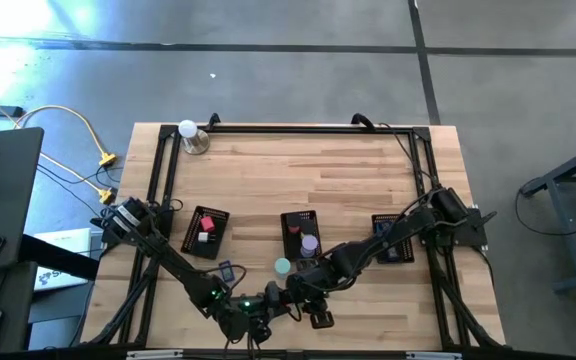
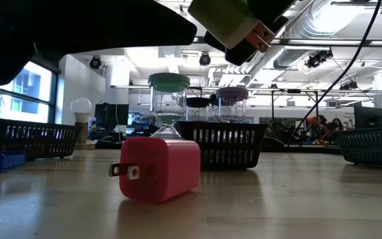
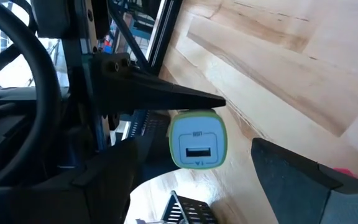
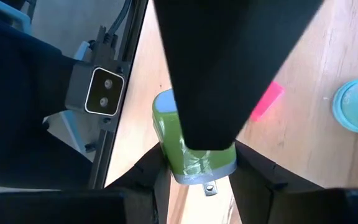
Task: Pick & Place Office items
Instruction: Put the green charger adapter into the left black bin
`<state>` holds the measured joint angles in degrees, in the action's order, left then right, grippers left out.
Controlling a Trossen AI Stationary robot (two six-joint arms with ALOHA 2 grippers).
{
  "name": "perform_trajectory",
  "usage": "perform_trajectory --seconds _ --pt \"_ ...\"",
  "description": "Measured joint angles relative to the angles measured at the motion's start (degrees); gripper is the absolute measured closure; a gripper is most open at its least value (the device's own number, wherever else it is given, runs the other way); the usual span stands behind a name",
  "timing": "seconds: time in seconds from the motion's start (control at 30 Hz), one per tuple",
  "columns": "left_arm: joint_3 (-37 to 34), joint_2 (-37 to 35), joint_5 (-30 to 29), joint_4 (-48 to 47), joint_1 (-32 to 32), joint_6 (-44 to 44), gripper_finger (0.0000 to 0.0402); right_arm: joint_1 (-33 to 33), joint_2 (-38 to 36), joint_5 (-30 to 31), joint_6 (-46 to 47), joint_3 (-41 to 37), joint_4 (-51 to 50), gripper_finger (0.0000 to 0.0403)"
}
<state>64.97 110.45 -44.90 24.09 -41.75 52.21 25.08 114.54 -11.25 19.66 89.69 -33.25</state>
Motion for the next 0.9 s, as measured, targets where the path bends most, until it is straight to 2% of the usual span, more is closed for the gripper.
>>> perform_trajectory --seconds 0.47,0.9 --pt "0.0 0.0 -2.0 0.1 0.0 1.0 0.0099 -0.2 0.0 0.6 -0.5 0.0 2.0 0.0282" --pt "0.0 0.0 -1.9 -0.1 0.0 0.9 0.0197 -0.2 0.1 1.3 -0.4 0.0 2.0 0.0282"
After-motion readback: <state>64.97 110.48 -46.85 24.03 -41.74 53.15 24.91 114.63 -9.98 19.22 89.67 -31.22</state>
